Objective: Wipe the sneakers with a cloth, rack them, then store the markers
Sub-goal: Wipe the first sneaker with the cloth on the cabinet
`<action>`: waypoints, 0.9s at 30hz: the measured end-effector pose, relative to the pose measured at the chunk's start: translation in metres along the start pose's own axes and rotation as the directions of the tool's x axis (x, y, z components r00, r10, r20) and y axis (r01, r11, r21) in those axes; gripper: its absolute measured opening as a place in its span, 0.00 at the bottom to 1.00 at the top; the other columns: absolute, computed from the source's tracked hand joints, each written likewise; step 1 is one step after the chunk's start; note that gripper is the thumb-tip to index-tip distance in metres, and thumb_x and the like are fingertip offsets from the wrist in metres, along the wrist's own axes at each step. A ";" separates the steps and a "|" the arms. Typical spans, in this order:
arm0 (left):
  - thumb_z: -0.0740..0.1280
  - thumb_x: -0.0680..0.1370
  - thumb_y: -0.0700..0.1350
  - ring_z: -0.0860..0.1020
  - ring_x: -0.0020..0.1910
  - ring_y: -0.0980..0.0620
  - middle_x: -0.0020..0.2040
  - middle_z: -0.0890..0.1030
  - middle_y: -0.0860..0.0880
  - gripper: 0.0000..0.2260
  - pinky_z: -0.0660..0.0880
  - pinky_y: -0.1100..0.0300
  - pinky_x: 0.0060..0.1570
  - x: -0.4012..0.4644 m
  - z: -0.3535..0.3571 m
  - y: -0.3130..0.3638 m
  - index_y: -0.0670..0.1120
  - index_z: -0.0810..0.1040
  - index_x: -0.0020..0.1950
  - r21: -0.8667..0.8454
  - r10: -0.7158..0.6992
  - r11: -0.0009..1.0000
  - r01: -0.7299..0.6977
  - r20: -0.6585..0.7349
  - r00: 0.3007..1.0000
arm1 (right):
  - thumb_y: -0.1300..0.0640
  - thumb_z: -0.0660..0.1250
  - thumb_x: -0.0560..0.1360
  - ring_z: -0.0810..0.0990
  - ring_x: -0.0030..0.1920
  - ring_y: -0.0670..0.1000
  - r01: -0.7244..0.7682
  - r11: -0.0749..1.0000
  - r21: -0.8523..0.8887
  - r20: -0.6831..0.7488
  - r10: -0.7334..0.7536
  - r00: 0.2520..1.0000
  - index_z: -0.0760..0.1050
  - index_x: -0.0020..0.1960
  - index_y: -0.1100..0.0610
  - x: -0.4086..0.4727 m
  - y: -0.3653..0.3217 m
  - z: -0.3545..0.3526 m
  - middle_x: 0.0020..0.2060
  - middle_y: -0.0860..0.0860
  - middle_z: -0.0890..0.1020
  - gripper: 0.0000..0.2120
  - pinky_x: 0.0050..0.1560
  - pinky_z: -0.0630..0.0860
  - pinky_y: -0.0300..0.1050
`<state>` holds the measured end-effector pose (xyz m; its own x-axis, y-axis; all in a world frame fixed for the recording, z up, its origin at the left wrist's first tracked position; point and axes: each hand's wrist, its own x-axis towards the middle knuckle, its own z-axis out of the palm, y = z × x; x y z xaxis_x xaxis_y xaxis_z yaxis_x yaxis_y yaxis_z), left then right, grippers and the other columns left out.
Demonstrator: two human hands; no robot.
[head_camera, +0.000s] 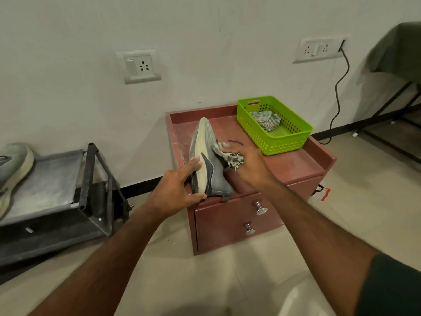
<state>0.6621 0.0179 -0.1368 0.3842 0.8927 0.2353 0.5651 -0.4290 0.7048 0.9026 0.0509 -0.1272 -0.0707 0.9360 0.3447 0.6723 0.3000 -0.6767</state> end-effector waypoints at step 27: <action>0.81 0.66 0.48 0.66 0.71 0.62 0.77 0.66 0.55 0.42 0.69 0.59 0.70 -0.001 -0.004 0.001 0.49 0.68 0.77 -0.003 -0.028 1.000 0.028 0.020 0.999 | 0.63 0.73 0.71 0.84 0.51 0.44 -0.034 0.997 0.068 0.084 0.028 0.996 0.86 0.50 0.52 -0.012 -0.028 0.003 0.48 0.47 0.87 0.11 0.57 0.79 0.44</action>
<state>0.6596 0.0170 -0.1339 0.3833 0.9013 0.2020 0.5733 -0.4036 0.7130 0.8820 0.0318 -0.1144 -0.1136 0.9563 0.2692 0.6227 0.2797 -0.7307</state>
